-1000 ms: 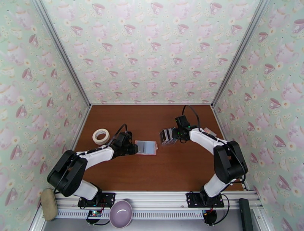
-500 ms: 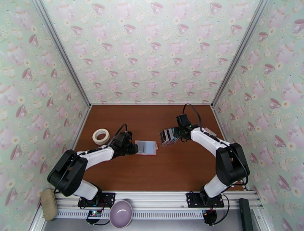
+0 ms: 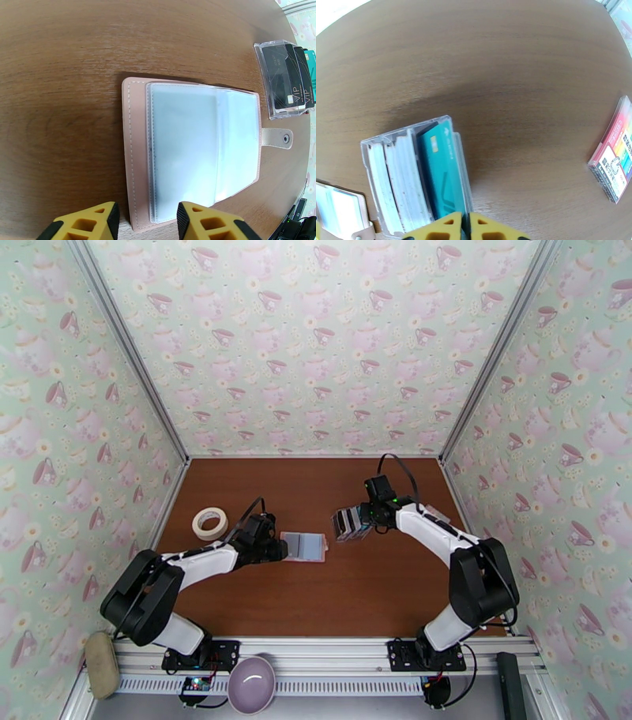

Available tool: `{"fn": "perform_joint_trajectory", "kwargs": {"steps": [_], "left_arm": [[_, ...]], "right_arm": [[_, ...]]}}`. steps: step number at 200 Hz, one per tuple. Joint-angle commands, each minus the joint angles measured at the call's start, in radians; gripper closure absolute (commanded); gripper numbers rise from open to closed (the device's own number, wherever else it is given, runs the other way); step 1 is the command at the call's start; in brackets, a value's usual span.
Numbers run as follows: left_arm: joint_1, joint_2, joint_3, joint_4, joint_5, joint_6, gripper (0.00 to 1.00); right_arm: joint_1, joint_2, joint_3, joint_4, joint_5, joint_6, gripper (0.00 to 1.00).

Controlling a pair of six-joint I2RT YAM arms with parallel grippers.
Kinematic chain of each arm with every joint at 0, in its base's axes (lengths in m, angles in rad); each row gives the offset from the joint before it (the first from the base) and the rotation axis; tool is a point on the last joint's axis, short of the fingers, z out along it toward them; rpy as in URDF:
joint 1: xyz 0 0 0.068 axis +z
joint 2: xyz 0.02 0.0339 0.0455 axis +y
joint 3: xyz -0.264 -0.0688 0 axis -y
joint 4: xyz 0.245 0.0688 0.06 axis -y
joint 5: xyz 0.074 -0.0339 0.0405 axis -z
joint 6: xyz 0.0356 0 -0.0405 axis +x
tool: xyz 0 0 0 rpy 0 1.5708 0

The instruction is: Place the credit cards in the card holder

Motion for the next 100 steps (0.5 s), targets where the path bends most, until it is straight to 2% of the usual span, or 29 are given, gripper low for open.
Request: {"fn": "perform_joint_trajectory", "kwargs": {"steps": [1,50,100], "left_arm": [[0.000,0.014,0.002,0.001,0.024,-0.006,0.55],[-0.001,0.027,0.007,0.006,0.029,-0.008,0.55],[0.008,-0.001,0.011,-0.010,0.014,-0.005,0.55]], "right_arm": [[0.002,-0.027,0.029,-0.029,0.014,-0.007,0.92],[0.010,-0.085,0.027,-0.017,-0.110,0.024,0.93],[0.057,-0.160,0.046,-0.040,-0.124,0.055,0.93]]}}
